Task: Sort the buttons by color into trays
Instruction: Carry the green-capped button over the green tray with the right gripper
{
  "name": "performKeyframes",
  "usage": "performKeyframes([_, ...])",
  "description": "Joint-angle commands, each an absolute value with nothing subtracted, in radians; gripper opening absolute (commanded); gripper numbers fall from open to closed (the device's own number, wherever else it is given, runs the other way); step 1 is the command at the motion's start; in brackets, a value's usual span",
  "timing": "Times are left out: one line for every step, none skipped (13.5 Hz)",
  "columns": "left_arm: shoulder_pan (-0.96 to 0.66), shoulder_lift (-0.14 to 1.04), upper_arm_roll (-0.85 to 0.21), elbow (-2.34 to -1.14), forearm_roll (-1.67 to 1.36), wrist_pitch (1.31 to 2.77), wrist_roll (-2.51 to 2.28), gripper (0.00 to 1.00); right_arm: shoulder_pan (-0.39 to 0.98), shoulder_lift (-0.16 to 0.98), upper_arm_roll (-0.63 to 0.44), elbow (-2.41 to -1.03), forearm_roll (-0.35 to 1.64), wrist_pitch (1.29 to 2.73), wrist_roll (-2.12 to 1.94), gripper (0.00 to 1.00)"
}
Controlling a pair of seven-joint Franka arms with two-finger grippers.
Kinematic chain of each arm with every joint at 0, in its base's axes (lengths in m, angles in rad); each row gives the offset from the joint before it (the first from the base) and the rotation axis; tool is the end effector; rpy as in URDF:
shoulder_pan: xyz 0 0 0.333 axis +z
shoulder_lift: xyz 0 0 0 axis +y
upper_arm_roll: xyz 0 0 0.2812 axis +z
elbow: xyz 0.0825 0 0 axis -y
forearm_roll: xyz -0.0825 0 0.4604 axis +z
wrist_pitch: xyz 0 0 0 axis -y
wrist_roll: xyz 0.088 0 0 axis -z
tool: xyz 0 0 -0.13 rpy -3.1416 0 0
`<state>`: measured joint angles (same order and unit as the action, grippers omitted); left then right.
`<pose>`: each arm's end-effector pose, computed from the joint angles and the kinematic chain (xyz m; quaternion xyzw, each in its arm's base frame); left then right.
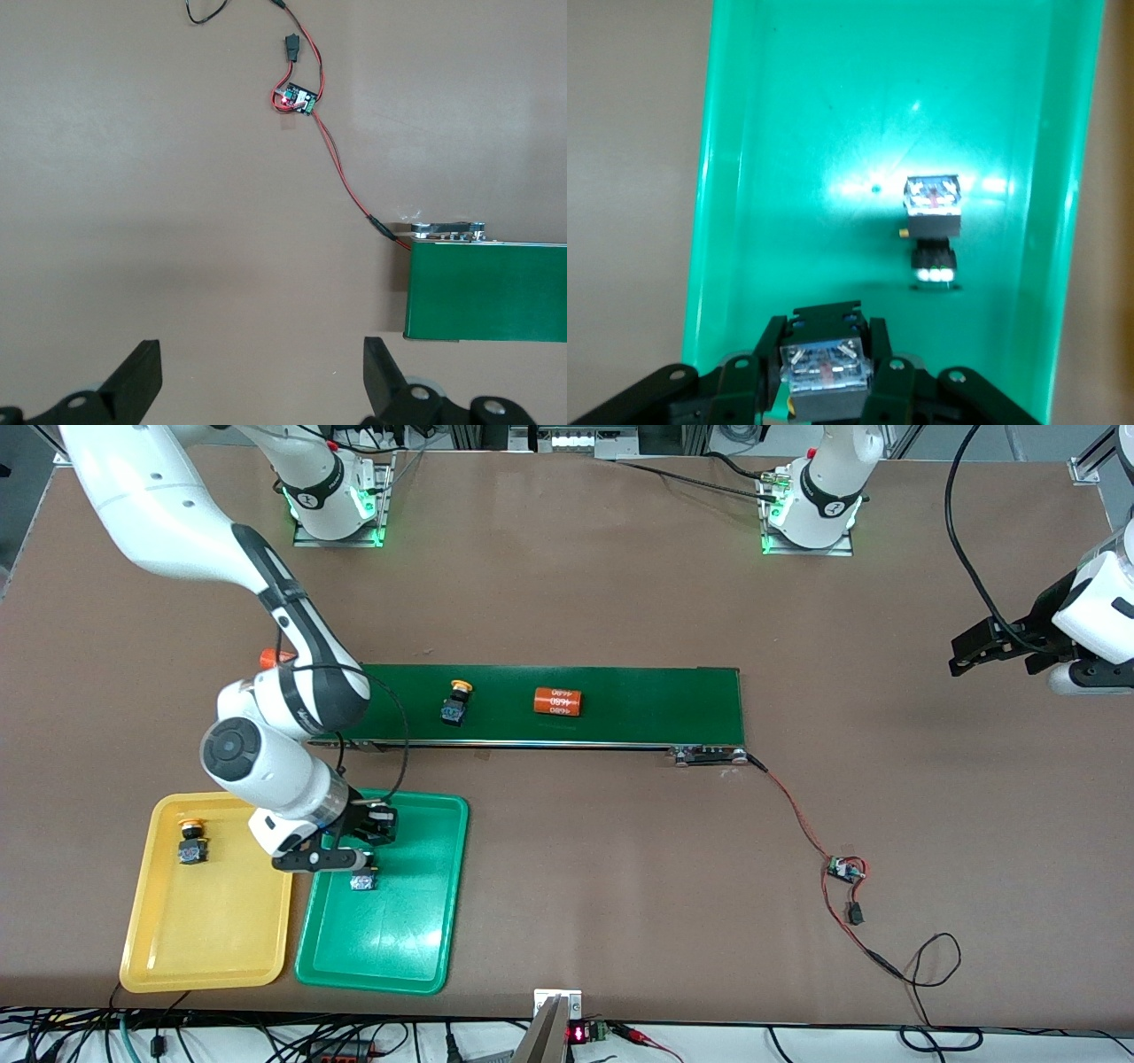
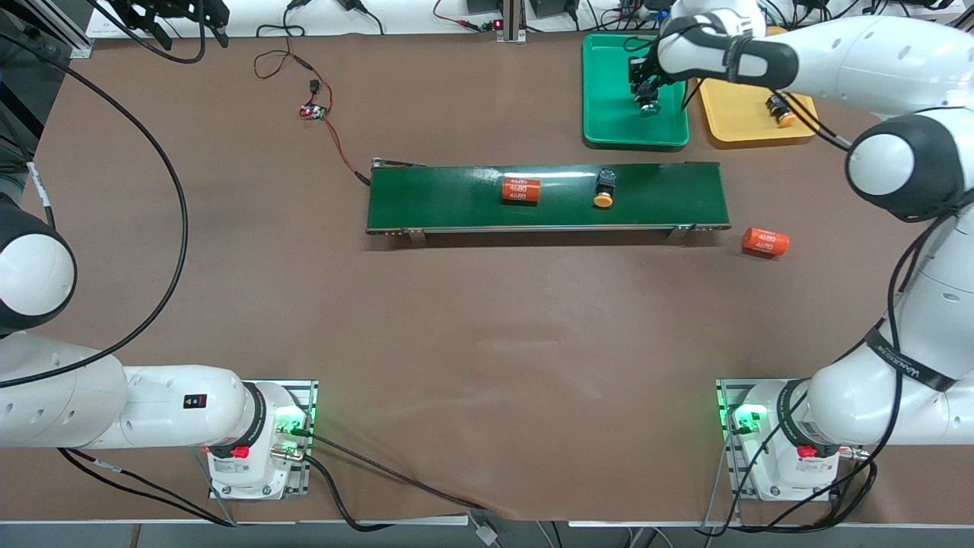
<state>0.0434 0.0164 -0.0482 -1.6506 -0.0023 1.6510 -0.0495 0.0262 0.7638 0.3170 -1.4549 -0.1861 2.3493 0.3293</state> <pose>0.6392 -0.0032 0.5193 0.9997 0.0224 -0.0080 0.0013 0.7463 0.2283 0.1724 -0.9957 -0.0161 -0.0693 0.0597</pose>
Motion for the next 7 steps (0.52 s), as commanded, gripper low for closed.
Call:
performKeyframes([0.052,0.009,-0.055,-1.657,0.015,1.654,-0.041,1.00,0.069,0.795,0.285,-1.411,-0.202,2.379,0.328,0.26])
performKeyframes([0.052,0.009,-0.055,-1.657,0.015,1.654,-0.041,1.00,0.071,0.807,0.285,-1.411,-0.202,2.404,0.328,0.26])
performKeyframes([0.052,0.009,-0.055,-1.657,0.015,1.655,-0.041,1.00,0.071,0.818,0.285,-1.411,-0.202,2.420,0.327,0.26])
performKeyframes([0.052,0.008,-0.055,-1.657,0.015,1.655,-0.041,1.00,0.078,0.822,0.284,-1.411,-0.204,2.424,0.327,0.26])
performKeyframes([0.052,0.009,-0.055,-1.657,0.015,1.654,-0.041,1.00,0.081,0.824,0.282,-1.413,-0.210,2.424,0.325,0.26])
performKeyframes([0.052,0.008,-0.055,-1.657,0.015,1.655,-0.041,1.00,0.080,0.825,0.282,-1.414,-0.213,2.425,0.327,0.28])
performKeyframes([0.052,0.008,-0.055,-1.657,0.015,1.654,-0.041,1.00,0.080,0.836,0.282,-1.414,-0.213,2.428,0.330,0.29])
